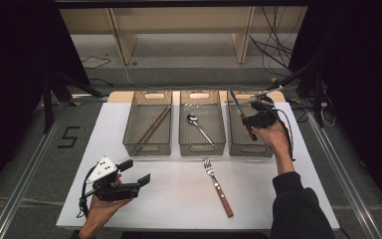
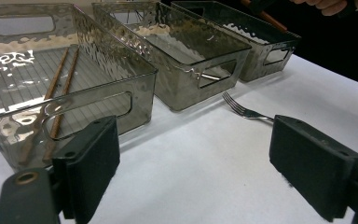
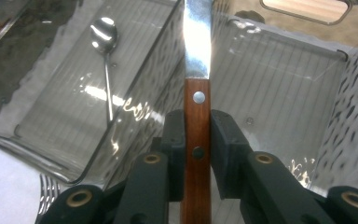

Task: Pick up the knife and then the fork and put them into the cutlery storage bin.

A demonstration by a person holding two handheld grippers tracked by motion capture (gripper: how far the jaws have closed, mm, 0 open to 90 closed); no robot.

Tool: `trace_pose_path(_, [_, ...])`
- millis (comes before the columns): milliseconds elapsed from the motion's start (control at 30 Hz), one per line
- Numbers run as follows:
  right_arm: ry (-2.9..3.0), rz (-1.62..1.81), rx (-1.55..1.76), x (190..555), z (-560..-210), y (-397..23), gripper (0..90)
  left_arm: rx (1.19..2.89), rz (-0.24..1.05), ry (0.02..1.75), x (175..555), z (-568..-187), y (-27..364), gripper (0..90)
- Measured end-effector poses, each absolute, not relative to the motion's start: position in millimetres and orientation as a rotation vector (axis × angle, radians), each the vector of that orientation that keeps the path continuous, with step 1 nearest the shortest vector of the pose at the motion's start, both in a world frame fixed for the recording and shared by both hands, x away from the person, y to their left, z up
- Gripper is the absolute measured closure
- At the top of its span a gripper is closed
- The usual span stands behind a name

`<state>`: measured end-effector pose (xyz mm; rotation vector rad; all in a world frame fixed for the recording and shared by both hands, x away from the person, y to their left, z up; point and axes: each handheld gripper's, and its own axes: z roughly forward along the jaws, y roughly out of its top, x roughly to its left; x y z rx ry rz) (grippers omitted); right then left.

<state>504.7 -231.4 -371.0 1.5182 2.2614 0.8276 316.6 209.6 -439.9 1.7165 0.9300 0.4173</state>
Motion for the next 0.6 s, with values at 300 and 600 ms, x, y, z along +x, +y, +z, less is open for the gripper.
trace_pose_path(300, [2.246, 0.794, 1.562, 512, -379, -232, 77.3, 1.716, 0.418, 0.929, 316, -440, 210, 15.8])
trace_pose_path(600, [2.239, 0.766, 1.603, 516, -386, -231, 77.2, 1.710, 0.416, 0.933, 316, -440, 210, 15.8])
